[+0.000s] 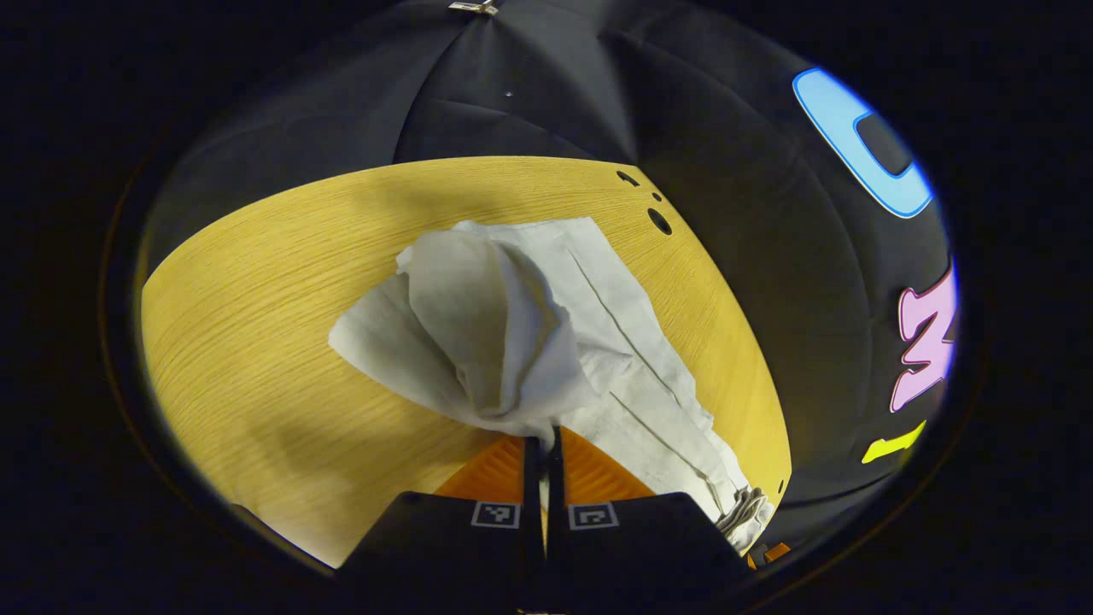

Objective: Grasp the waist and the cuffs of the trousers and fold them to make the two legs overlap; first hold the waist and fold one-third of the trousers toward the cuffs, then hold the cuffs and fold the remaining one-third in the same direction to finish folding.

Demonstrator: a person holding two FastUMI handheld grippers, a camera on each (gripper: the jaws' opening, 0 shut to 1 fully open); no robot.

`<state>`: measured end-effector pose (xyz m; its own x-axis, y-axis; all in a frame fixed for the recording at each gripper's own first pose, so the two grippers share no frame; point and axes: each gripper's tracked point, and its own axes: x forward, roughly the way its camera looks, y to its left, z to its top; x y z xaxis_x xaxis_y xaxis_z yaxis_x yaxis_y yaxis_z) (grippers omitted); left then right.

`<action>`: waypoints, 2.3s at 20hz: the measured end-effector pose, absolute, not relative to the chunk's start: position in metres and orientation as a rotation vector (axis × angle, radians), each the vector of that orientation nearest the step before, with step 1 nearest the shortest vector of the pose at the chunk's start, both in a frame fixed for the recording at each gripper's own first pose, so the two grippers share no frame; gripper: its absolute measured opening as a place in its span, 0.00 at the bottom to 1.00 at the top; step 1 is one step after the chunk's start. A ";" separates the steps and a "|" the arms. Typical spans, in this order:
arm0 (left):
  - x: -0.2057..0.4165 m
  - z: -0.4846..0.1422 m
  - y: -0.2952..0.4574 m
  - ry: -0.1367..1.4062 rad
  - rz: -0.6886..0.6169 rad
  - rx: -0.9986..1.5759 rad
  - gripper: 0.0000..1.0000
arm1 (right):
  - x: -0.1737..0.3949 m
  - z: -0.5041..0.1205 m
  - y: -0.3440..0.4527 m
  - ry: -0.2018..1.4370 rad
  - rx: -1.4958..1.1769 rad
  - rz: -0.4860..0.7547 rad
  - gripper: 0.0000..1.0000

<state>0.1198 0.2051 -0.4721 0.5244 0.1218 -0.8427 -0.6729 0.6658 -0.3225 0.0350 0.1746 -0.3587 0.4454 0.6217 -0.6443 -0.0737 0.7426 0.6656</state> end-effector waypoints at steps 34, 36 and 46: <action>0.145 -0.455 -0.158 0.840 -0.416 0.156 0.06 | -0.037 -0.315 -0.053 0.874 0.757 0.017 0.61; 0.126 -0.479 -0.164 0.880 -0.441 0.260 0.09 | -0.040 -0.314 -0.059 0.868 0.766 0.007 0.61; 0.065 -0.462 -0.201 0.851 -0.603 0.232 0.94 | -0.044 -0.299 -0.058 0.841 0.777 0.026 0.61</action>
<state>0.0648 -0.2005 -0.4622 0.5061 -0.4053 -0.7613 0.5844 0.8103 -0.0429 -0.0438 -0.0575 -0.2993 0.6828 0.3132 -0.6600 0.2722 0.7293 0.6277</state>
